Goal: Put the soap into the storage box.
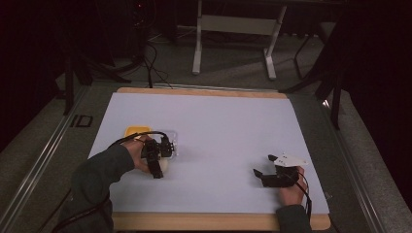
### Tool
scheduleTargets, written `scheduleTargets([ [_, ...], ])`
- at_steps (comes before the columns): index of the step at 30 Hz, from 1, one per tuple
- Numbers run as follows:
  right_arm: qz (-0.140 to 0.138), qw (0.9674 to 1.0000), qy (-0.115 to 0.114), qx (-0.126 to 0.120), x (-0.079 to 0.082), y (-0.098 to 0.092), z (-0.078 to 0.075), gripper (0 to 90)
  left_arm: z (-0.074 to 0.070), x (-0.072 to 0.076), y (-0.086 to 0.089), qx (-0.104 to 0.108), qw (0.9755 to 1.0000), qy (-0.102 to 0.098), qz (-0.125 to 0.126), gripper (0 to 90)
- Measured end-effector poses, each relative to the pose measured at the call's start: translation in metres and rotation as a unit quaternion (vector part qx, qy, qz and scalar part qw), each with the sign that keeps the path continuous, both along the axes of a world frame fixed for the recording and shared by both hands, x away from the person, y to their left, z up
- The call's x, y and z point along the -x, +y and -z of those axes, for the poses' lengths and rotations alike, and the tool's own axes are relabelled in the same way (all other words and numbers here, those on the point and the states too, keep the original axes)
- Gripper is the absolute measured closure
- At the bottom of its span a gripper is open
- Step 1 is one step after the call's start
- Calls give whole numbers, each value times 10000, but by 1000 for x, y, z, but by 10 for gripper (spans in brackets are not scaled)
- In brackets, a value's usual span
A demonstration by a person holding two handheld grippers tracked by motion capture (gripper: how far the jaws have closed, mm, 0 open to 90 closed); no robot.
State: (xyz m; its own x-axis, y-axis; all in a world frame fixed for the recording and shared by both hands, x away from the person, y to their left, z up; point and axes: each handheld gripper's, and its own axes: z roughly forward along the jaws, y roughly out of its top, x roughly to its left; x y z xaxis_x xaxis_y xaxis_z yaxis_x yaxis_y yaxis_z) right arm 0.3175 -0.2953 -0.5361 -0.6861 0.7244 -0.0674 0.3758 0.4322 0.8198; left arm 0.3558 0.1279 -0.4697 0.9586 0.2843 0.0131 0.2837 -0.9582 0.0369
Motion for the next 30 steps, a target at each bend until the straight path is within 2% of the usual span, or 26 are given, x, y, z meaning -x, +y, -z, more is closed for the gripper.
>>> scheduleTargets([
  [9,-3,10000,16,19,0,1,0,150,-6,-5,3,86,9999,1,-118,258],
  [24,-6,10000,25,32,0,1,0,151,-18,-25,11,131,9993,-58,-358,257],
  [30,-5,10000,24,36,0,1,0,150,-16,-36,20,206,9977,-116,-633,257],
])
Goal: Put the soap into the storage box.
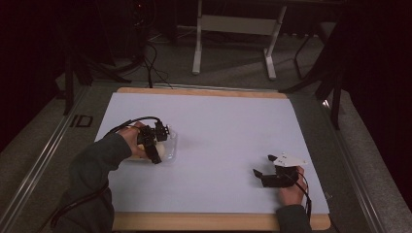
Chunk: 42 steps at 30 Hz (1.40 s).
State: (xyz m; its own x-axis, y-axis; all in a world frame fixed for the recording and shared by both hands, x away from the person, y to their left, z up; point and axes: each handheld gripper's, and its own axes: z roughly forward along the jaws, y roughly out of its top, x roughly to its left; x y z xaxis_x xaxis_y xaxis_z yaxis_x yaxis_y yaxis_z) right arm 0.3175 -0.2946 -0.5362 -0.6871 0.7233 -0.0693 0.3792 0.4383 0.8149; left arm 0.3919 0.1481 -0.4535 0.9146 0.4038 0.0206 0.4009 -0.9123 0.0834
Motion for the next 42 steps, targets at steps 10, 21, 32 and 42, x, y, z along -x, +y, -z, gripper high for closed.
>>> scheduleTargets([
  [10,0,10000,-3,0,0,0,0,151,0,-11,11,80,9993,-165,-338,258],
  [21,3,10000,-3,-3,0,0,0,151,-2,-22,22,87,9979,-171,-618,257],
  [32,4,10000,-3,1,0,0,0,150,-4,-26,29,85,9968,-201,-768,258],
  [42,0,10000,-3,1,0,0,0,150,-4,-31,38,-63,9944,-266,-1022,257],
])
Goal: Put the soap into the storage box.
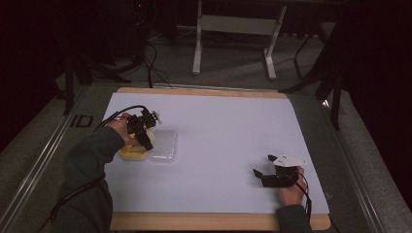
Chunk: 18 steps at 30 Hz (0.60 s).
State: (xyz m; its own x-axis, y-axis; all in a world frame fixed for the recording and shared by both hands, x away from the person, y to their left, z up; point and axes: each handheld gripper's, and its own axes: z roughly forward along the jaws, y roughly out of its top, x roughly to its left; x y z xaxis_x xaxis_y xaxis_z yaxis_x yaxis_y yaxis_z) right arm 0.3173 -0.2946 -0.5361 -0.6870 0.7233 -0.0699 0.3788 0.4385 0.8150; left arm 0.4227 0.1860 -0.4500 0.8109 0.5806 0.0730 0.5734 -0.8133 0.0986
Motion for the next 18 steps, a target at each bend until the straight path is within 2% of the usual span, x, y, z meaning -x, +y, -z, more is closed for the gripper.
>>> scheduleTargets([
  [3,-1,10000,-1,-4,0,0,0,151,0,-1,4,57,9999,31,-124,257],
  [6,-1,10000,0,-3,0,0,0,150,1,-3,8,14,9997,66,-242,258],
  [18,1,10000,1,-1,0,0,0,151,5,-4,21,71,9979,136,-630,257],
])
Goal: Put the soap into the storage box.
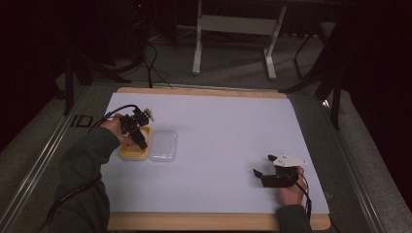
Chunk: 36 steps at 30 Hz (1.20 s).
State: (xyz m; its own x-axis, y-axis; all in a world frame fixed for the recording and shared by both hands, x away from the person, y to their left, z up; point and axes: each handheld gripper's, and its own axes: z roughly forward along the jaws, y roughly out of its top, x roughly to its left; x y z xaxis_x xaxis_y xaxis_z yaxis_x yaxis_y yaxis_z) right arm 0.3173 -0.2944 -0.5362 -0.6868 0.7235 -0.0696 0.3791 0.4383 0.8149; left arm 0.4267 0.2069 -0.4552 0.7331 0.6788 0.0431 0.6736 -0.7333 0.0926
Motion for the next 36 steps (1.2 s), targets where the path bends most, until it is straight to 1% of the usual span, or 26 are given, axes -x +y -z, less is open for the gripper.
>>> scheduleTargets([
  [2,1,10000,0,2,0,0,0,151,1,-1,1,-55,10000,9,-63,257],
  [7,0,10000,-3,8,0,0,0,151,3,-2,5,-26,9998,17,-212,257],
  [12,-1,10000,-3,9,0,0,0,150,5,-3,9,-2,9996,60,-285,257],
  [17,-8,10000,-11,11,0,0,0,151,10,-3,11,-93,9993,122,-352,257],
  [21,-9,10000,-8,10,0,0,0,151,14,-3,12,23,9991,165,-380,256],
  [27,-9,10000,-8,11,0,0,0,151,21,-4,13,-23,9989,233,-395,256],
  [32,-10,10000,-8,13,0,0,0,151,22,-5,16,-16,9988,170,-465,255],
  [33,-11,10000,-8,13,0,0,0,151,22,-5,17,29,9986,170,-494,255],
  [34,-12,10000,-10,15,0,0,0,150,23,-6,18,118,9984,193,-517,255],
  [36,-11,10000,-9,14,0,0,0,150,23,-6,18,118,9984,193,-517,254],
])
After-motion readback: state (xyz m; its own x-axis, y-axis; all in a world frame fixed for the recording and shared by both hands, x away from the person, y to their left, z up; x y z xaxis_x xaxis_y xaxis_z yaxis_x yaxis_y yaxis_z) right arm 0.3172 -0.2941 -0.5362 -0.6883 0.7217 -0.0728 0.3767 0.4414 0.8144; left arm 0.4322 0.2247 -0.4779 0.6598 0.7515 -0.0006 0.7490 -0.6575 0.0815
